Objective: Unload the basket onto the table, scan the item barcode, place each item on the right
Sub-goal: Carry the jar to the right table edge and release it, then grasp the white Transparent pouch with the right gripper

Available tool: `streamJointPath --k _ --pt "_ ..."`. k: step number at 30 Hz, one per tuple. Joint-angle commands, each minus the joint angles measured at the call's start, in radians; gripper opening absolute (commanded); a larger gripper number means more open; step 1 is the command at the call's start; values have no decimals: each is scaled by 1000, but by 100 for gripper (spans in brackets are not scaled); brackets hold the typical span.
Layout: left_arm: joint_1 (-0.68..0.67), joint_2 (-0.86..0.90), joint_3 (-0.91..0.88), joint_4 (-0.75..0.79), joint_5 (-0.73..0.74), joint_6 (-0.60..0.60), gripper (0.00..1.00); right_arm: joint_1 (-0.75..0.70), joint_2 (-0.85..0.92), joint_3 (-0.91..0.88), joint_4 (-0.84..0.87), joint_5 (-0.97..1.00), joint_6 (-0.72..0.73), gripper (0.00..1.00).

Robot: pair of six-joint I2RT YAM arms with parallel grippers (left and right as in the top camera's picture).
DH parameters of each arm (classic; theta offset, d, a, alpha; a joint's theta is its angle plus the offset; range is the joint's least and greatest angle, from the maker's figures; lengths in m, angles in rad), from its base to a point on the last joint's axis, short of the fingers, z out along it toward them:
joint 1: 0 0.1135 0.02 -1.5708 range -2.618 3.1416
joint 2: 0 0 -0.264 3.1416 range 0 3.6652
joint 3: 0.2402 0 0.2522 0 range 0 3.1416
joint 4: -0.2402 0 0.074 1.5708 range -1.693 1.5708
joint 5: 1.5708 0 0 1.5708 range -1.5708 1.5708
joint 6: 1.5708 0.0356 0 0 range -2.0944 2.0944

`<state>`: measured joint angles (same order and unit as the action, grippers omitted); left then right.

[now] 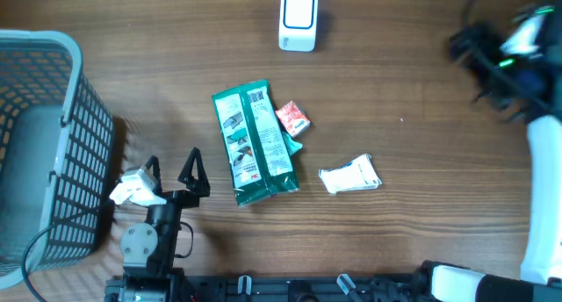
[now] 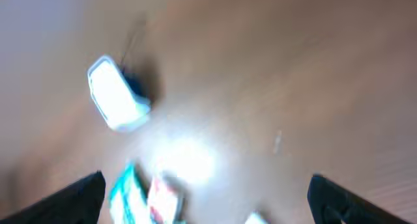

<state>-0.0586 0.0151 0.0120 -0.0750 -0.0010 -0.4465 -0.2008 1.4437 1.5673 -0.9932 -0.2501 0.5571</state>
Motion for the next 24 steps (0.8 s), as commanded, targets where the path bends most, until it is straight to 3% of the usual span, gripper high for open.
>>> streamJointPath --k 1,4,9,14,19,24 --pt "5 -6 -6 0 12 16 100 241 36 -53 -258 -39 320 100" --pt "5 -6 -6 0 12 16 100 451 56 -161 -282 -48 579 100" --pt "5 -6 -6 0 12 16 100 653 128 -402 -112 -24 863 100" --pt "5 -6 -6 0 12 16 100 661 253 -464 -1 130 886 100" --pt "5 -6 -6 0 12 16 100 661 422 -464 35 130 886 99" --pt "5 -6 -6 0 12 16 100 662 458 -464 59 65 885 75"
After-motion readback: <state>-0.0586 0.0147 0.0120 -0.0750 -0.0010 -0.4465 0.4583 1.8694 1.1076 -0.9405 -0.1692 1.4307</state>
